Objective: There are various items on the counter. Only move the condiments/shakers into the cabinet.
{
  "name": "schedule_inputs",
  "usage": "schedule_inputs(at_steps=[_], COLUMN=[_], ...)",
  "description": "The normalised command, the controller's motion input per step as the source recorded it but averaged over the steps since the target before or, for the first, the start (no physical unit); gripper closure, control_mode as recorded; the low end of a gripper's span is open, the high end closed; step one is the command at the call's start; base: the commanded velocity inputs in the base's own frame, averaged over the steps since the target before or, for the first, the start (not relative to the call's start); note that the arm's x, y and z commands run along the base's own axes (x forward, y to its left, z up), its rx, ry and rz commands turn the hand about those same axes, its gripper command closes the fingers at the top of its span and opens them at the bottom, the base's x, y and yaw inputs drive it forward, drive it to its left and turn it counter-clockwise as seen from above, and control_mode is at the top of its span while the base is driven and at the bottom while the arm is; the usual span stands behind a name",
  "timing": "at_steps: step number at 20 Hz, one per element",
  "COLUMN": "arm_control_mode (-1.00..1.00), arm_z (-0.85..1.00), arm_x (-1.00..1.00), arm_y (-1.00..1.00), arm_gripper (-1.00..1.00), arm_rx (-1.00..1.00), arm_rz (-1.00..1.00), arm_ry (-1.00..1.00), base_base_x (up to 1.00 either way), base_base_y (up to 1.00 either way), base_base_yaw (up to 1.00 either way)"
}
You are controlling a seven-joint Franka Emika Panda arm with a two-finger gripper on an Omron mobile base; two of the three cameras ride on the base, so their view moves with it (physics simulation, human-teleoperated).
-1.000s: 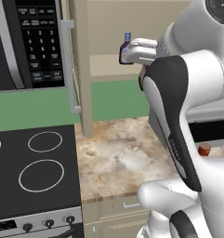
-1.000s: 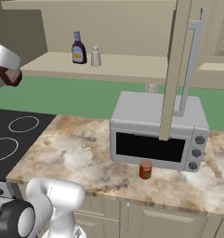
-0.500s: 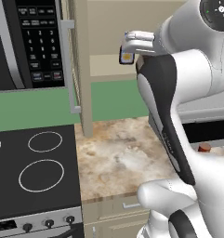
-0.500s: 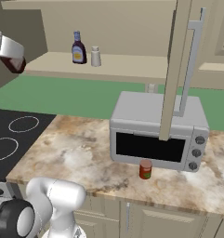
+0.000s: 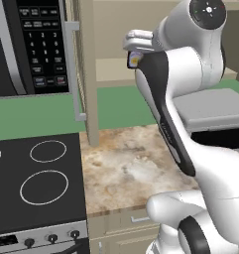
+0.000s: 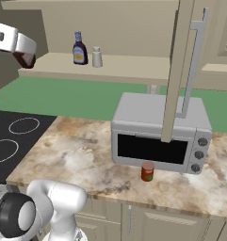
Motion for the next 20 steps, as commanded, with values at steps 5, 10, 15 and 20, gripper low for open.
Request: schedule_inputs(at_steps=[5, 10, 15, 20], arm_control_mode=[-1.0, -1.0, -1.0, -1.0], arm_z=[-0.05, -0.05, -0.18, -0.27], arm_x=[0.48, 0.48, 0.4, 0.35], arm_y=[0.0, 0.0, 0.0, 0.0], arm_gripper=[1.0, 1.0, 1.0, 1.0], arm_rx=[-0.01, -0.02, 0.0, 0.0], arm_rz=[0.0, 0.0, 0.0, 0.0], arm_ry=[0.02, 0.04, 0.04, 0.02], base_base_x=[0.0, 0.0, 0.0, 0.0], base_base_y=[0.0, 0.0, 0.0, 0.0], base_base_yaw=[0.0, 0.0, 0.0, 0.0])
